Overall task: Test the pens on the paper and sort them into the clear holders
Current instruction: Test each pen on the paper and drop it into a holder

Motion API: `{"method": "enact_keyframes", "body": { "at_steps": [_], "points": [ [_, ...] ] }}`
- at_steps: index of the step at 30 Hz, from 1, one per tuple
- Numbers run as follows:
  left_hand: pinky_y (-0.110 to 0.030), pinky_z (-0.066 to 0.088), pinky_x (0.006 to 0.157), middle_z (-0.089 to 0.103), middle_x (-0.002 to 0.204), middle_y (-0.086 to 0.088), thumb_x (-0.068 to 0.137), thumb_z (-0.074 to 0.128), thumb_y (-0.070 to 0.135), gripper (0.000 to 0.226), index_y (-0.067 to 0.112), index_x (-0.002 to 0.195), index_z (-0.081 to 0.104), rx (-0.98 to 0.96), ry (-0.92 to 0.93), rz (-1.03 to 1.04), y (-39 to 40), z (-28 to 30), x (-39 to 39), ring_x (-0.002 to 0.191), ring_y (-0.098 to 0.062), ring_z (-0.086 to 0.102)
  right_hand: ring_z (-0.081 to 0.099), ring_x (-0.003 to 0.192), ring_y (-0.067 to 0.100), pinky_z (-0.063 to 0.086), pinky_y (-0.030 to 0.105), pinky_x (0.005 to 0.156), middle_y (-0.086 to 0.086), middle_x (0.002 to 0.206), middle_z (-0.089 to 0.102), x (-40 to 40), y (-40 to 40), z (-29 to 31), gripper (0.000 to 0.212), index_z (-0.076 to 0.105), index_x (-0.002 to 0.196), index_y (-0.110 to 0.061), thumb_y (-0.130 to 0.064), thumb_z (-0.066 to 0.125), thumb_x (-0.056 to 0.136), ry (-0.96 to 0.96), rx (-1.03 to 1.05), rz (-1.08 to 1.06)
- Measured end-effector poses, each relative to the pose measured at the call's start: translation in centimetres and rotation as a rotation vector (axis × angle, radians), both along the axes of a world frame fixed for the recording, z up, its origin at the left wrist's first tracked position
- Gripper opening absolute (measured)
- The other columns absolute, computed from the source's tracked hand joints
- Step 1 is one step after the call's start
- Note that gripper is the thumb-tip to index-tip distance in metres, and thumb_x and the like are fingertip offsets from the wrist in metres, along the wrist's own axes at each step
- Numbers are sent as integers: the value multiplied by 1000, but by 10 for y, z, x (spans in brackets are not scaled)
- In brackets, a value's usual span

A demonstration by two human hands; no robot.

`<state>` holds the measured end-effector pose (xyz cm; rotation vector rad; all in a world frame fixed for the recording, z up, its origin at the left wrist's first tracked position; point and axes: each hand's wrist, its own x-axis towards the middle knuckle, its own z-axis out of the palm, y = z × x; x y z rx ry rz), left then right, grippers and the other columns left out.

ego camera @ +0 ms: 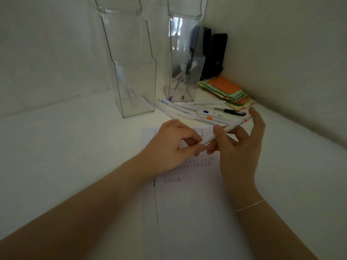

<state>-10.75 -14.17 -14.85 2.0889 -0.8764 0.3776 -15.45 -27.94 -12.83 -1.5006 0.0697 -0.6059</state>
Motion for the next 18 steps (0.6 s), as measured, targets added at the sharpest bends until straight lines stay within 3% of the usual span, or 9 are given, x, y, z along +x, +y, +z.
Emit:
{"method": "enact_keyframes", "body": {
  "at_steps": [5,8,10,13,15,18],
  "points": [
    [-35,26,107,69,75,14,78,65,38,17,23,83,71,37,1,44,3,-9,3,87,3,52,61,45,21,53,26,48,18,85,66,3,-2,-2,55,36,126,-21,1,64,85,42,0,1],
    [-30,17,110,67,88,14,78,58,52,34,24,92,72,45,-74,136,2,-7,2,100,1,48,61,47,19,55,27,51,16,83,67,6,-2,3,61,32,132,-24,0,64,86,32,7,-32],
    [-27,7,112,64,113,11,80,41,62,52,27,110,66,111,-54,207,4,-4,3,120,0,39,61,49,18,55,28,53,13,79,67,12,-1,17,62,31,136,-26,-2,61,88,-24,0,-48],
    [-30,-5,116,29,152,9,87,17,70,72,27,143,32,340,65,316,16,-9,8,142,-4,10,62,52,16,54,23,55,12,79,67,33,7,55,58,29,135,-28,-4,57,91,-154,-79,-47],
    [-34,-6,117,11,157,7,91,16,65,70,26,148,16,479,163,335,21,-14,10,144,-5,0,62,55,18,54,23,56,17,81,66,55,19,86,53,29,132,-24,-3,56,91,-197,-18,20],
    [-34,-5,117,4,158,4,94,22,59,66,24,149,13,602,166,328,20,-16,9,144,-9,-2,63,60,22,54,23,54,25,92,63,96,50,123,44,31,117,-20,0,59,88,-250,30,92]
  ]
}}
